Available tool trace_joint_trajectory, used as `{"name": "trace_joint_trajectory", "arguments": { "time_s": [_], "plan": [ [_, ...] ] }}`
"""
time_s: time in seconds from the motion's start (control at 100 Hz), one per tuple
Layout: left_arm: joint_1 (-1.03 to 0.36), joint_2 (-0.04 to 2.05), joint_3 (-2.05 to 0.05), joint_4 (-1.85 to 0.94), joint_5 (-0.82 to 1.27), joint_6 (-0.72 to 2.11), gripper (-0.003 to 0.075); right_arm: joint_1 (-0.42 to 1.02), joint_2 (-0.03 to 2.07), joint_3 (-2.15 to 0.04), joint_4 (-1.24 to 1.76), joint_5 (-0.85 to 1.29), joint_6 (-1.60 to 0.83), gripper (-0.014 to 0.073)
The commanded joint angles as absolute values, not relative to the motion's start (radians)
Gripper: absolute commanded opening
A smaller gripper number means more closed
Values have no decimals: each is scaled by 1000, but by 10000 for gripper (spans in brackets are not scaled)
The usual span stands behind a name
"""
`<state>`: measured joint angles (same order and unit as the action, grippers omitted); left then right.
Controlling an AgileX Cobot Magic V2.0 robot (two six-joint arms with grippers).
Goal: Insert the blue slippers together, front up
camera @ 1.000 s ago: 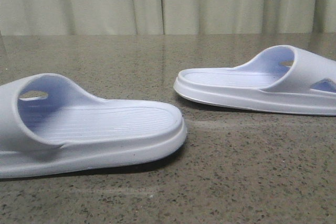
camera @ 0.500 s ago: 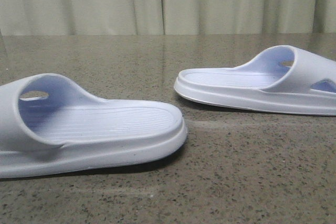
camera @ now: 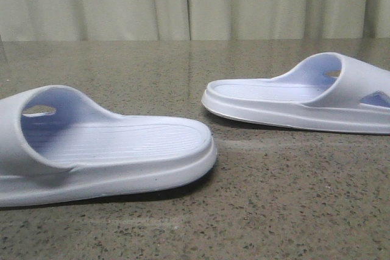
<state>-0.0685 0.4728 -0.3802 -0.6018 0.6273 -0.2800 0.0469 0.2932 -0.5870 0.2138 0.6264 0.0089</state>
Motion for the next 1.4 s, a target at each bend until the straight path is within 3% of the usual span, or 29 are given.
{"name": "trace_joint_trajectory", "arguments": {
  "time_s": [0.0,1.39],
  "plan": [
    [-66,485,-382,-702,533,-293,517,41,314,-620,224,545,7,337],
    [-66,563,-248,-874,498,-293,517,41,314,-620,254,545,7,337]
  ]
}}
